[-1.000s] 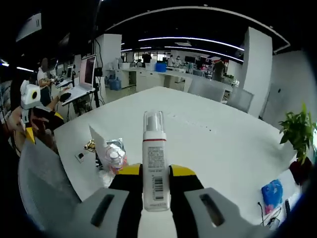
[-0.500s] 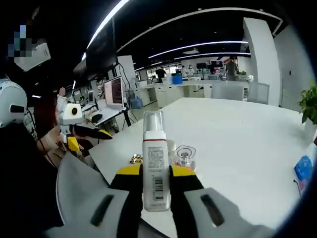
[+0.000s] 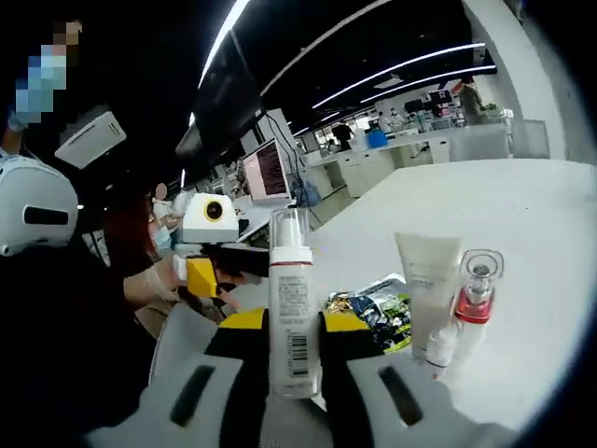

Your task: Arrange the skincare products in the storage area until every visible bottle or jar stands upright without overlapping.

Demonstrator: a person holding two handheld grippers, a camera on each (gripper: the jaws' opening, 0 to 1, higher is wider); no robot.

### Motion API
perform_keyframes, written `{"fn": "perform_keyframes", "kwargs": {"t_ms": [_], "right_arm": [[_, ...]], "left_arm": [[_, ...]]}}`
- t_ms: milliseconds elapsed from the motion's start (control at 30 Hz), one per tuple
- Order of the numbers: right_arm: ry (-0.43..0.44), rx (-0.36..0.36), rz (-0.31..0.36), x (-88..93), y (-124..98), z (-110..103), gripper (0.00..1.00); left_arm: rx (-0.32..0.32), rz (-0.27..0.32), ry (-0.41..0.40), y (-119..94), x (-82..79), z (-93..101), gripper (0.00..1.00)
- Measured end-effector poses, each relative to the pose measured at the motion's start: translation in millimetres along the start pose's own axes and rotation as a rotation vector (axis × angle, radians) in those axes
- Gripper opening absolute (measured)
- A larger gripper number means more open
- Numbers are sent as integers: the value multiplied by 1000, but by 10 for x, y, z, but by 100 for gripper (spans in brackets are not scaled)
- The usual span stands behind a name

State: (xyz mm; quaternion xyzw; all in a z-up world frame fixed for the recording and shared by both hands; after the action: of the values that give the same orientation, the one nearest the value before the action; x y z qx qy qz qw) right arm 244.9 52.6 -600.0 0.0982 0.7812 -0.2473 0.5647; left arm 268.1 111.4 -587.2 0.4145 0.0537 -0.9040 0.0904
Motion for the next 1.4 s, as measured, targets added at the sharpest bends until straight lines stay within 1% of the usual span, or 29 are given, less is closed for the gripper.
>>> {"fn": "perform_keyframes", "kwargs": {"t_ms": [33,67,100,167,233,267,300,367,467,567,633,667,700,733,767,800,833,867,933,967,1000,1033,1133,1200,1233,1267,1300,1333,1400], "right_arm": [[13,-34,-16,37,48,-63,20],[9,-39,-18,48,78,-79,20],[2,-52,-23,64,114,-108,20],[22,-68,-16,73,163,-140,20],[29,-87,-5,62,202,-181,20],[29,-85,-1,54,210,-183,20],[37,-89,5,42,221,-192,20],[45,-85,16,30,252,-183,20],[39,-96,17,51,291,-197,20],[86,-116,24,75,317,-190,21],[44,-79,14,86,320,-147,23],[12,-51,-11,114,326,-111,24],[3,-51,-29,134,324,-110,27],[-40,-37,-75,192,319,-91,32],[-51,-29,-95,221,311,-79,35],[-46,-28,-108,254,298,-80,34],[-44,-29,-106,266,282,-78,33],[-37,-25,-105,281,259,-73,33],[-22,-12,-110,299,192,-52,33],[-24,2,-107,298,168,-36,33],[-32,25,-107,292,142,-13,33],[-41,31,-108,281,110,-8,33],[-49,74,-88,211,63,41,33],[-24,107,-44,123,76,77,30],[-13,100,-38,108,89,69,26],[4,117,-26,87,103,87,24],[-4,143,-10,66,115,128,27],[-30,166,-3,55,139,167,30],[-46,225,-23,85,159,262,31]], "left_arm": [[30,2,-20,12,6,11,49],[43,-6,-44,5,17,-7,47],[51,-39,-85,-1,68,-33,44],[52,-35,-56,-8,91,-66,39],[59,-35,-59,-14,107,-65,35],[68,-31,-66,-20,117,-52,32],[85,-13,-84,-27,99,-29,29],[96,4,-67,-44,80,-4,24],[80,-13,-70,-56,83,-48,23],[72,-18,-61,-50,96,-56,22],[41,-30,-70,-34,116,-89,21],[14,-40,-60,-20,135,-117,21],[1,-43,-45,-19,139,-136,20],[-65,-75,10,-16,167,-215,20],[-84,-89,15,-11,181,-236,20],[-99,-95,30,-1,185,-250,20],[-122,-98,43,11,188,-280,20],[-161,-113,55,22,200,-331,20],[-202,-143,102,47,226,-391,20],[-222,-163,108,69,258,-421,20],[-220,-175,108,98,277,-432,20],[-240,-195,112,119,309,-461,20],[-280,-258,202,160,393,-529,20],[-294,-317,231,198,472,-565,20],[-314,-340,241,219,504,-596,20],[-321,-345,255,235,512,-612,20],[-310,-342,262,271,527,-608,20],[-310,-345,260,282,535,-611,20],[-309,-351,259,314,556,-629,20]]}}
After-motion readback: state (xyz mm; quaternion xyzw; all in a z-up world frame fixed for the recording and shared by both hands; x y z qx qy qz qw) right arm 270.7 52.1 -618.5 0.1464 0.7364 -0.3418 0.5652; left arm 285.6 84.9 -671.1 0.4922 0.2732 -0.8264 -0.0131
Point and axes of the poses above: the point that each gripper's makers call its tool centre point, and the gripper's own axes: y roughly forward along the fingers, z roughly to its right, x roughly out of its underside, the point moved 3 cm from there along -y, roughly backward along the fingers, and after that the axes turned 8 degrees about -y, right-handed, at the moved point
